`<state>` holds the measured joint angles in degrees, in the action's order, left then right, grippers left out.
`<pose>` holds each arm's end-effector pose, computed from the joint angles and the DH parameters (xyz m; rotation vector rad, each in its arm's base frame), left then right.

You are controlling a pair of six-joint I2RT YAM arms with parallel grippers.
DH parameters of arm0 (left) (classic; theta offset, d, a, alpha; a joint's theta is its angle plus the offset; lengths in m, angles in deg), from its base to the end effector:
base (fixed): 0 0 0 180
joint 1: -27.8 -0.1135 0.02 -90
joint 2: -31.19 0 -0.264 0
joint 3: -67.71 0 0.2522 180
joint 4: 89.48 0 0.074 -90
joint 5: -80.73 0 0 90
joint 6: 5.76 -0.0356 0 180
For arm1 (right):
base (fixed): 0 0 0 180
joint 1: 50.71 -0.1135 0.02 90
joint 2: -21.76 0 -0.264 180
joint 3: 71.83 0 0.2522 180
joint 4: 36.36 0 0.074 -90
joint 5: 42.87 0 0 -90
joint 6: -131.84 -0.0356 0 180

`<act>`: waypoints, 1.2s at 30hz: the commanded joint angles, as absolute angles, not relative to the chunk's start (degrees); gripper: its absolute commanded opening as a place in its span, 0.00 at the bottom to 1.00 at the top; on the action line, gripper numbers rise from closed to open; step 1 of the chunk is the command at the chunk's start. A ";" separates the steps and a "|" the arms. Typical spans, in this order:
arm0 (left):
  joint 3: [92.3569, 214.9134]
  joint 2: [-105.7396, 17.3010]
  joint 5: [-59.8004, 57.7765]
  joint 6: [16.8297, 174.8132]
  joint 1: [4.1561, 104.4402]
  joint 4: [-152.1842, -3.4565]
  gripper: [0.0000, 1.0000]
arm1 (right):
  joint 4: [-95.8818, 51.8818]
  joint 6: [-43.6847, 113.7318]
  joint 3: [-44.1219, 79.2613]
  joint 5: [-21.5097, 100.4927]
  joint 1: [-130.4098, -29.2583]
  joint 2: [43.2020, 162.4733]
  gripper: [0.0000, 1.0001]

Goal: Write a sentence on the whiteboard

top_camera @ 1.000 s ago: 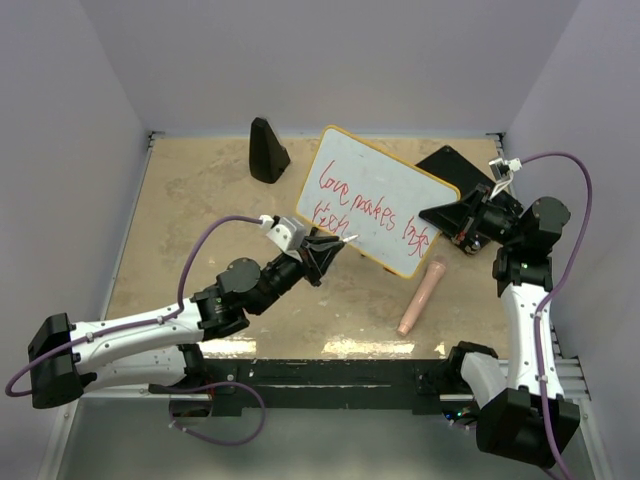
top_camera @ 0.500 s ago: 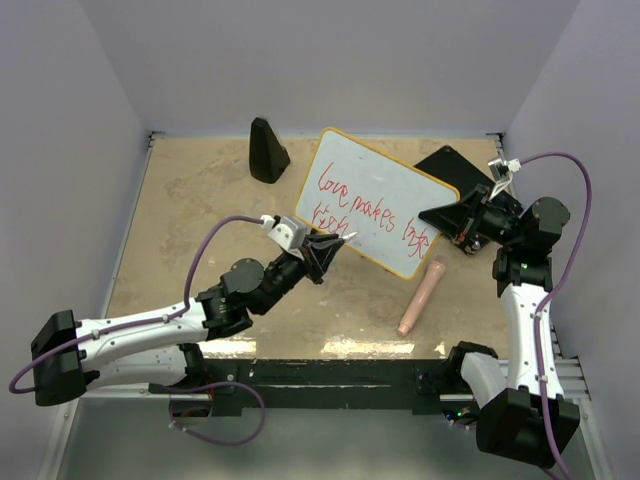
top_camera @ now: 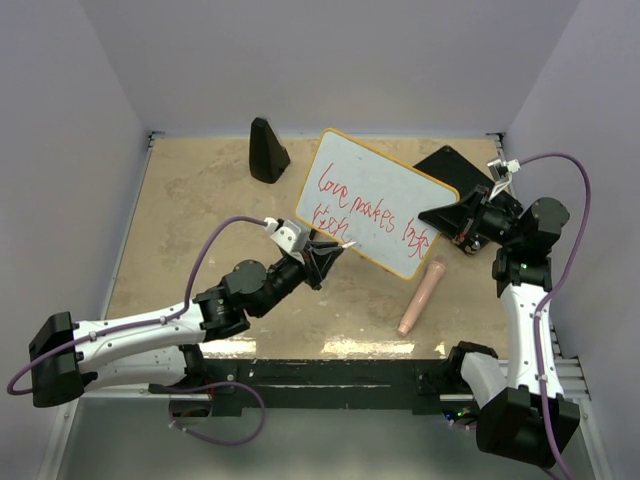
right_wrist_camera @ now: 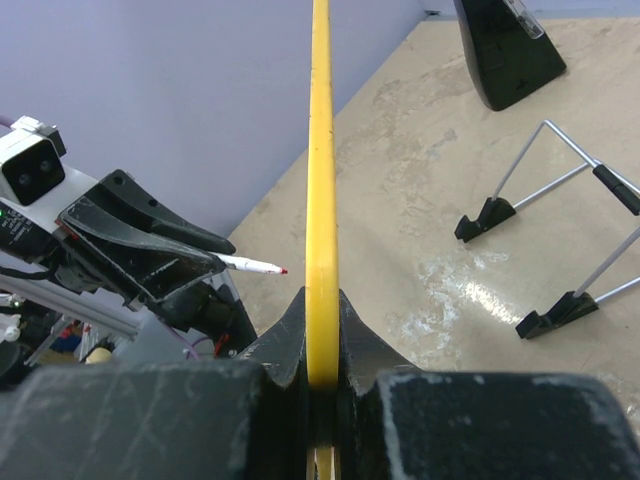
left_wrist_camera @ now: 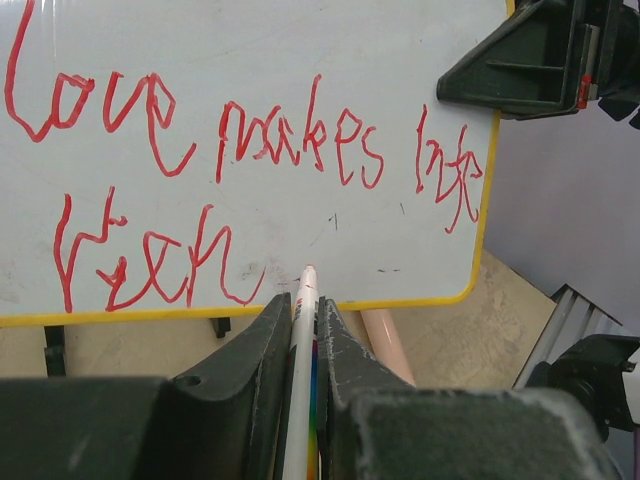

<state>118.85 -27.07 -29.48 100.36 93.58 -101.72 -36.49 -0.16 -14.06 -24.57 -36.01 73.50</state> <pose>0.1090 -0.2123 0.3163 0.3703 1.5075 -0.8870 0.1943 -0.0160 0.3564 -0.3064 1.6575 1.2672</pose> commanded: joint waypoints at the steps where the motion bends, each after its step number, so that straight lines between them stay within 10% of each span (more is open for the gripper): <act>1: 118.64 -24.98 -30.37 101.91 93.89 -102.52 0.00 | -40.70 -0.26 -13.59 -25.73 -35.68 73.00 0.00; 36: 112.76 -16.19 -30.01 107.35 93.89 -107.35 0.00 | -43.51 -4.22 -14.12 -26.43 -35.68 72.73 0.00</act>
